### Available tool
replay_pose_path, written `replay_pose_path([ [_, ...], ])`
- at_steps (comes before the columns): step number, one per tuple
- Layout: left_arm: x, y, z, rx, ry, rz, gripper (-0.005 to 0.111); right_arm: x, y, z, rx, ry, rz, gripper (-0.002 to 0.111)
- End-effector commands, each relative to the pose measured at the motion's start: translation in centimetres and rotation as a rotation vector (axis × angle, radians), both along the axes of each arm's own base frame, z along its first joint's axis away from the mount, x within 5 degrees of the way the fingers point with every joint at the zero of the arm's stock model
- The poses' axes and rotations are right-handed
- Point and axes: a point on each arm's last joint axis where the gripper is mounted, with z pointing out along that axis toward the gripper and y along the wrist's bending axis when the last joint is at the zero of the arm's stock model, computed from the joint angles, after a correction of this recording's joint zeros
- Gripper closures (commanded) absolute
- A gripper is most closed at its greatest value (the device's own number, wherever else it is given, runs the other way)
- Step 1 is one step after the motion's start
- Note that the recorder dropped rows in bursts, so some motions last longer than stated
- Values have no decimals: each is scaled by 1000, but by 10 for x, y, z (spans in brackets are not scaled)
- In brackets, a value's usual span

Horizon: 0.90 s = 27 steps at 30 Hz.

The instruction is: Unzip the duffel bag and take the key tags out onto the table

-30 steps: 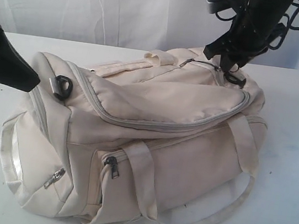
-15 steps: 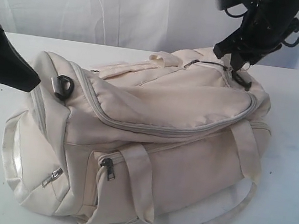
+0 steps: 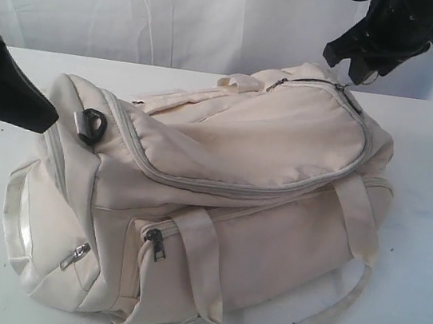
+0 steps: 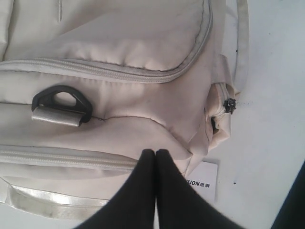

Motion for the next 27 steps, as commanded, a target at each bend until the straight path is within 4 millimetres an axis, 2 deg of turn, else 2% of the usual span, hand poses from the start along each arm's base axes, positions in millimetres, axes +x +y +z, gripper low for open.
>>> replay_pose_path([
  [1, -2, -2, -2, -8, 25, -17, 107, -3, -9, 5, -24, -1, -28, 108],
  [6, -2, -2, -2, -8, 25, -17, 107, -7, -11, 7, -23, 1, -32, 108],
  [17, -2, -2, -2, -8, 25, -17, 107, -26, -23, -5, -83, 52, -39, 108],
  [27, -2, -2, -3, -7, 23, -20, 107, -52, -33, -8, -86, 89, -65, 108],
])
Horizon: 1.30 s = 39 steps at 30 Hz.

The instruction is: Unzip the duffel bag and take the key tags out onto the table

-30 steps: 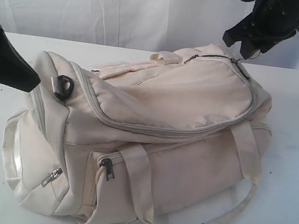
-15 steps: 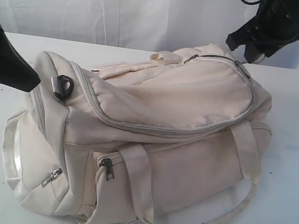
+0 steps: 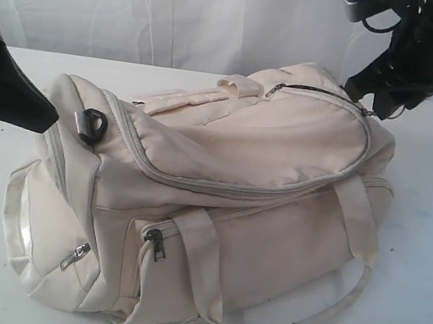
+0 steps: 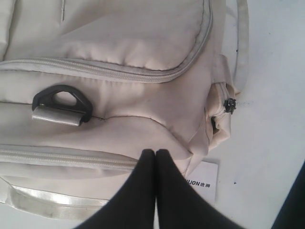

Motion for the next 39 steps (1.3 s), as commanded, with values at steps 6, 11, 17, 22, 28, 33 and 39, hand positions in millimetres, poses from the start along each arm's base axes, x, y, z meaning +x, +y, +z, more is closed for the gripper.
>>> replay_pose_path([
  [6, -2, -2, -3, -7, 24, -18, 107, -21, -16, -6, -28, 54, -43, 108],
  [11, -2, -2, -3, -7, 24, -18, 107, -29, -18, -7, -23, 64, -51, 108],
  [17, -2, -2, -3, -7, 24, -18, 107, -41, -23, -14, -26, 94, -63, 108],
  [22, -2, -2, -3, -7, 24, -18, 107, -52, -23, -24, -2, 147, -68, 108],
  [28, -2, -2, -3, -7, 24, -18, 107, -61, -25, -39, -9, 207, -71, 108],
  [33, -2, -2, -3, -7, 24, -18, 107, -64, -24, -53, 15, 213, -67, 108],
  [39, -2, -2, -3, -7, 24, -18, 107, -66, -24, -72, 25, 200, -58, 108],
])
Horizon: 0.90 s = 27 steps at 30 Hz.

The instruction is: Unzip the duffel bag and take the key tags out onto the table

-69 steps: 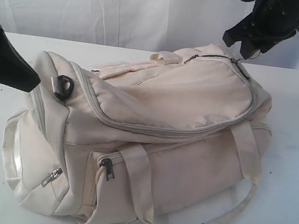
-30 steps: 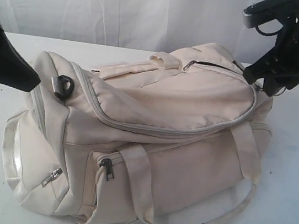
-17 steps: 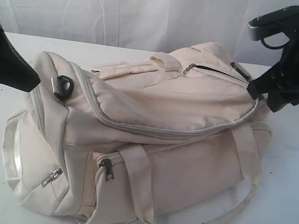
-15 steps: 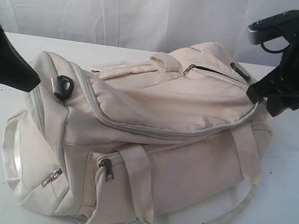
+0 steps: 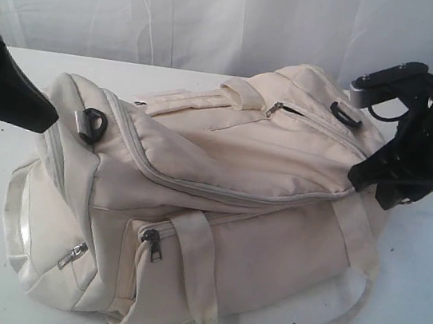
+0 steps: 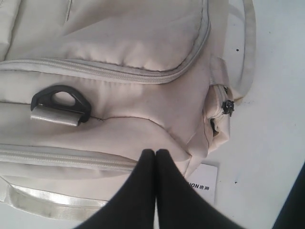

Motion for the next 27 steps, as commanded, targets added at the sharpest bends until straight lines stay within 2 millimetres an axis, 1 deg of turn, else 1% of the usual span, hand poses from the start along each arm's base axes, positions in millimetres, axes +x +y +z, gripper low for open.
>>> replay_pose_path([
  [1, -2, -2, -3, -10, 28, -13, 107, -7, -4, -14, -4, 22, -7, 108],
  [3, -1, -2, -2, -14, 17, -7, 107, -7, -4, -18, 4, 5, -4, 108],
  [7, 8, -3, 4, -52, -76, 43, 107, -4, -2, -17, 26, -26, -3, 108],
  [9, 16, -3, 8, -80, -137, 85, 107, -5, -2, -15, 39, -42, -4, 108],
  [12, 33, -10, 14, -86, -117, 92, 107, -5, -2, -11, 50, -68, -3, 108],
  [14, 55, -19, 15, -68, -74, 72, 107, -4, -2, -10, 54, -78, -2, 108],
  [18, 110, -40, 3, -25, 34, 33, 107, -4, -2, -10, 55, -78, -4, 108],
  [20, 140, -50, -7, -18, 106, 7, 107, -5, -2, -10, 56, -75, -4, 108],
  [21, 152, -54, -6, -32, 121, -2, 107, -5, -2, -10, 54, -72, -7, 108],
  [24, 191, -70, -25, -109, 223, -37, 107, -5, -2, -10, 57, -71, -7, 108],
  [27, 221, -85, -39, -179, 264, -73, 107, -5, -2, -10, 58, -71, -11, 108],
])
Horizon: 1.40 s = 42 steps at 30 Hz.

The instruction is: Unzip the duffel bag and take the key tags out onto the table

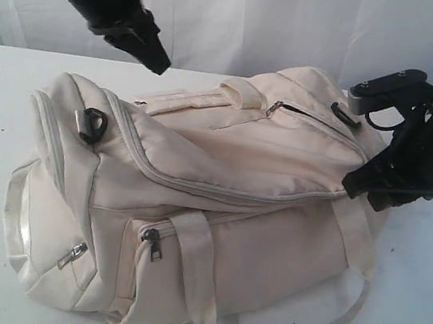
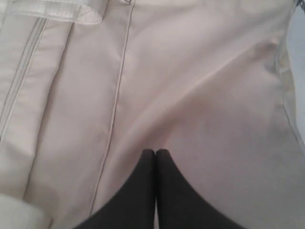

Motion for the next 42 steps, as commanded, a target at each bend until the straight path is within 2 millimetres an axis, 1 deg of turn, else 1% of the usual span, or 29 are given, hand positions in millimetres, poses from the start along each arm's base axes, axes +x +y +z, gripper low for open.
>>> replay_pose_path([
  [1, 39, -21, -19, -109, 81, -43, 107, -2, -2, 0, 9, 7, -22, 108],
  [3, 59, -29, -31, -132, 83, -6, 107, -2, -2, 0, 12, 8, -32, 108],
  [6, 82, -36, -46, -162, 70, 44, 107, -1, -1, 1, 15, 4, -35, 108],
  [9, 95, -46, -60, -192, 68, 65, 106, -1, -1, 1, 17, 3, -36, 108],
  [11, 99, -55, -67, -222, 62, 57, 100, -1, -1, 1, 17, 3, -36, 108],
  [13, 102, -67, -74, -236, 30, 52, 87, -1, -1, 1, 17, 3, -36, 108],
  [15, 98, -82, -80, -233, -13, -6, 71, -1, -1, 1, 24, 6, -38, 108],
  [16, 97, -87, -83, -216, -35, -25, 67, -2, 0, 1, 32, 9, -41, 108],
  [17, 96, -90, -86, -155, -62, -18, 66, -2, 0, 1, 34, 9, -42, 108],
  [19, 94, -92, -88, -101, -77, -11, 67, -2, 1, 1, 40, 11, -44, 108],
  [24, 94, -94, -87, -101, -61, 15, 66, -2, 1, 1, 40, 11, -44, 108],
  [30, 86, -93, -88, -74, -7, -34, 66, -2, 0, 0, 41, 13, -48, 108],
  [33, 77, -90, -85, -33, 18, -133, 60, -2, 0, 0, 39, 18, -49, 108],
  [35, 70, -87, -84, 11, 15, -228, 50, -2, 0, 0, 39, 18, -49, 108],
  [38, 66, -85, -79, 39, -20, -309, 39, -2, 0, 0, 39, 18, -49, 108],
  [42, 64, -86, -74, 26, -69, -366, 37, -2, 0, 0, 39, 18, -49, 108],
])
